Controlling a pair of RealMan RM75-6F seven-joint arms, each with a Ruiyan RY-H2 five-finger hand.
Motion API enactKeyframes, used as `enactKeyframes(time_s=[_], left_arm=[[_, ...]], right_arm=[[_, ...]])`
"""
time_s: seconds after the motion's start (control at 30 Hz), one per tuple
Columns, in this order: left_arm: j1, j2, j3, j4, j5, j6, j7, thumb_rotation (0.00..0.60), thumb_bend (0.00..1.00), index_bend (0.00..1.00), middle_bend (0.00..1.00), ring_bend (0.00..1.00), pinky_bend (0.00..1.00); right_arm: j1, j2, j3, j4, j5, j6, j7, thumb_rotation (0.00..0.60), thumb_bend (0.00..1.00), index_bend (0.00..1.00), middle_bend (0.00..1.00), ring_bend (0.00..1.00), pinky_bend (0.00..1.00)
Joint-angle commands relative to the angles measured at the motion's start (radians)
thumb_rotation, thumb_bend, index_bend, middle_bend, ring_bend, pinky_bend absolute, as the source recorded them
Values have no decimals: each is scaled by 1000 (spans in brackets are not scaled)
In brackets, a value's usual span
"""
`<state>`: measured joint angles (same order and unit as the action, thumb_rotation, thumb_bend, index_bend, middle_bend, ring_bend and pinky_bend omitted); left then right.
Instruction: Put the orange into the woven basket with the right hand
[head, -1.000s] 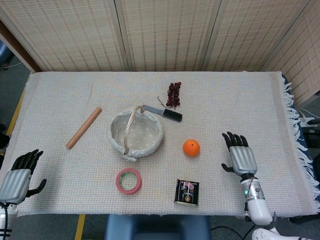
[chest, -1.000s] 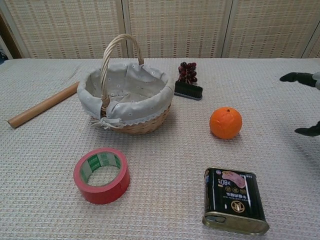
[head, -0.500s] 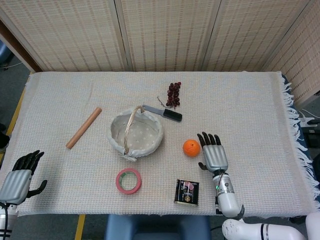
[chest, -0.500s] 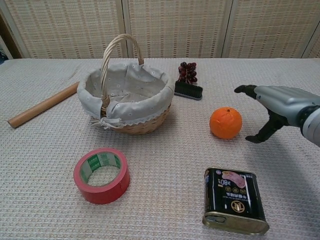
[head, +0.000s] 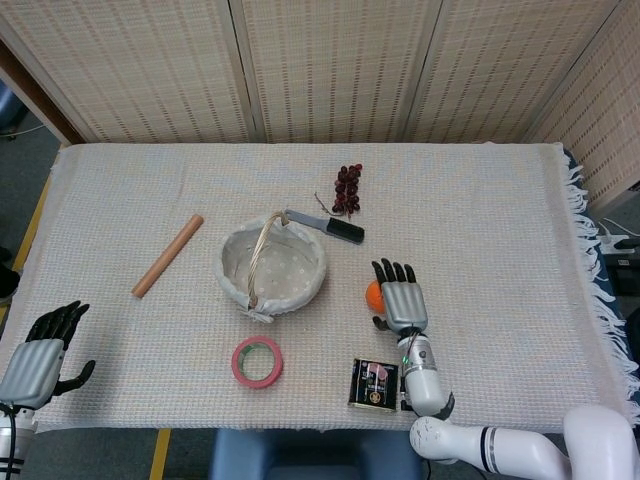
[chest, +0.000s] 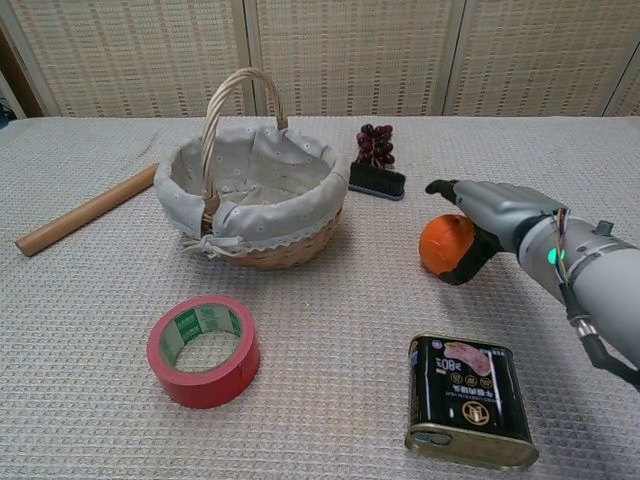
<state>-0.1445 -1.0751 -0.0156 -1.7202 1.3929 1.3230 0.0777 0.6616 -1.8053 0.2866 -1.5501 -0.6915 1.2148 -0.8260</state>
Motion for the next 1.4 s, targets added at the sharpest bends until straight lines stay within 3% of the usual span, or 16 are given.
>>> enactKeyframes(time_s=[0.03, 0.1, 0.17, 0.27, 0.3, 0.37, 0.47, 0.63, 1.0, 1.2, 1.4], left_arm=[[0, 0, 1, -1, 0, -1, -1, 600, 342, 0, 0, 0, 66], [-1, 1, 1, -2, 1, -2, -3, 600, 342, 0, 0, 0, 66], [-1, 2, 1, -3, -1, -4, -5, 600, 345, 0, 0, 0, 66], [-2, 3, 0, -4, -4, -6, -7, 600, 345, 0, 0, 0, 66], [-2, 3, 0, -5, -5, -6, -8, 600, 345, 0, 0, 0, 66], [-2, 4, 0, -5, -3, -6, -13, 600, 345, 0, 0, 0, 66], [-2, 5, 1, -5, -3, -7, -15, 600, 346, 0, 0, 0, 66], [-2, 5, 0, -6, -2, -4, -16, 600, 346, 0, 0, 0, 67], [-2, 2, 1, -8, -3, -4, -8, 600, 346, 0, 0, 0, 67], [-2, 3, 1, -12, -6, -4, -7, 600, 345, 0, 0, 0, 66], [0, 5, 2, -12, -2, 0, -14, 600, 344, 0, 0, 0, 67]], right_arm=[[16, -26, 9, 32, 25, -2, -3, 600, 133, 6, 0, 0, 35], [25, -45, 16, 56, 33, -3, 7, 600, 133, 29, 5, 2, 49], [31, -63, 16, 83, 21, 0, 21, 600, 145, 78, 75, 65, 134], [37, -82, 6, 120, 7, 1, 29, 600, 200, 113, 256, 261, 335], [38, -86, 6, 126, 9, 0, 29, 600, 237, 125, 367, 394, 466], [39, -91, -2, 138, 2, 5, 27, 600, 272, 141, 485, 533, 600], [32, -87, -12, 136, -15, 6, 42, 600, 291, 162, 578, 627, 683], [21, -51, 7, 71, -65, 25, 94, 600, 293, 196, 603, 651, 700], [65, 32, 128, -121, -131, 81, 118, 600, 293, 259, 607, 651, 701], [138, -10, 186, -128, -99, 84, 92, 600, 293, 289, 608, 646, 702], [228, -96, 228, -45, -65, 84, 74, 600, 294, 317, 608, 628, 702]])
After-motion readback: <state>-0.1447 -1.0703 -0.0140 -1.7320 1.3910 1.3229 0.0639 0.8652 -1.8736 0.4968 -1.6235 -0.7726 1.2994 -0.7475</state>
